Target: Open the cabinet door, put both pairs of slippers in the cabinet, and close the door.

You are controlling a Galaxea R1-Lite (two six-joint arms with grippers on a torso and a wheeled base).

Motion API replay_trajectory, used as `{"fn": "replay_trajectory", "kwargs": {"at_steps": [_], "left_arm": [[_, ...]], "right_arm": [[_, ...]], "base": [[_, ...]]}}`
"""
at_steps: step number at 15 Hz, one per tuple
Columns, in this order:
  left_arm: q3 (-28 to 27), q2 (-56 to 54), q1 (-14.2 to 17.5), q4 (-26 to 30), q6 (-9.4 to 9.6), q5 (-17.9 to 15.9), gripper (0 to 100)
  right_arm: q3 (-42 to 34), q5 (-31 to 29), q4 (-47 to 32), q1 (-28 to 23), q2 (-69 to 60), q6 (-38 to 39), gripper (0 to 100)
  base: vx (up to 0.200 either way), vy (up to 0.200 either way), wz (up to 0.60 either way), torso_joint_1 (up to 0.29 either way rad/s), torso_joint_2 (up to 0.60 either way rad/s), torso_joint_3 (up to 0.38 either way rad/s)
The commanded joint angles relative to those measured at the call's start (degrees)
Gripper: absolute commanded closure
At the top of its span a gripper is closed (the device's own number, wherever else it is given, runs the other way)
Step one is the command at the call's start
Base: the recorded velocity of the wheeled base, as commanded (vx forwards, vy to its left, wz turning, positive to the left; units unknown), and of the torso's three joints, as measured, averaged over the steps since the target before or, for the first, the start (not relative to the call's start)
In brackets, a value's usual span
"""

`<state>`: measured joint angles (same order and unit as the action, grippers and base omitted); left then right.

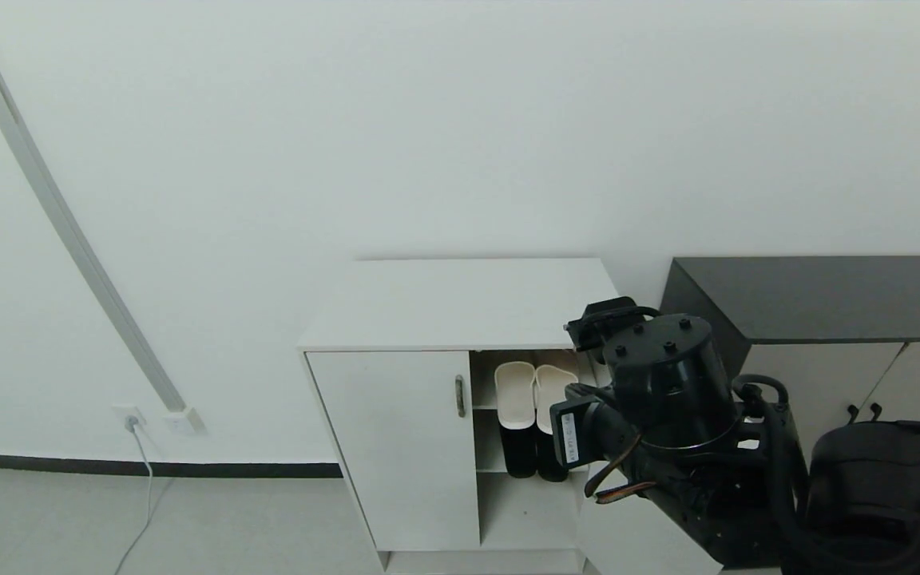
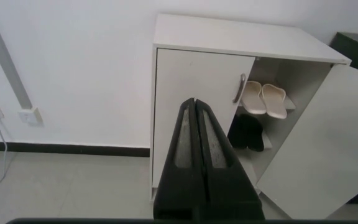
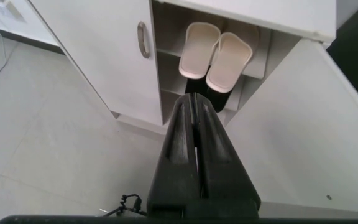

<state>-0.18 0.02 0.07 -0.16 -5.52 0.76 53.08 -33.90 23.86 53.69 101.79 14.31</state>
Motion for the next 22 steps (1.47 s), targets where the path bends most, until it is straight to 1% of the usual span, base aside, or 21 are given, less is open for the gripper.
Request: {"fn": "replay_trajectory", "kwargs": {"at_steps": [1, 3, 8, 14, 22], "left_arm": [[0.0, 0.1, 0.0, 0.0, -0.01, 0.0, 100], [0.0, 0.1, 0.0, 0.0, -0.01, 0.0, 100], [0.0, 0.1, 0.0, 0.0, -0.01, 0.0, 100], [0.0, 0.1, 0.0, 0.0, -0.01, 0.0, 100], [0.0, 0.1, 0.0, 0.0, -0.01, 0.1, 100]], "right_arm": [[-0.1, 0.0, 0.6, -0.1, 0.0, -0.1, 100], [-0.4, 0.1, 0.9, -0.1, 0.0, -0.2, 100], [-0.6, 0.0, 1.5, -0.1, 0.1, -0.8, 100], [-1.7, 0.0, 2.7, -1.7, -0.1, -2.8, 100], [-2.7, -0.1, 3.7, -5.0, 0.1, -4.8, 100]], "base": [[0.0, 0.0, 0.0, 0.173, -0.36, -0.203], [0.0, 0.0, 0.0, 0.107, -0.24, -0.122], [0.0, 0.0, 0.0, 0.005, -0.01, -0.005], [0.0, 0.0, -0.6, 0.005, 0.0, -0.001], [0.0, 0.0, 0.0, 0.0, 0.0, 0.0]]}}
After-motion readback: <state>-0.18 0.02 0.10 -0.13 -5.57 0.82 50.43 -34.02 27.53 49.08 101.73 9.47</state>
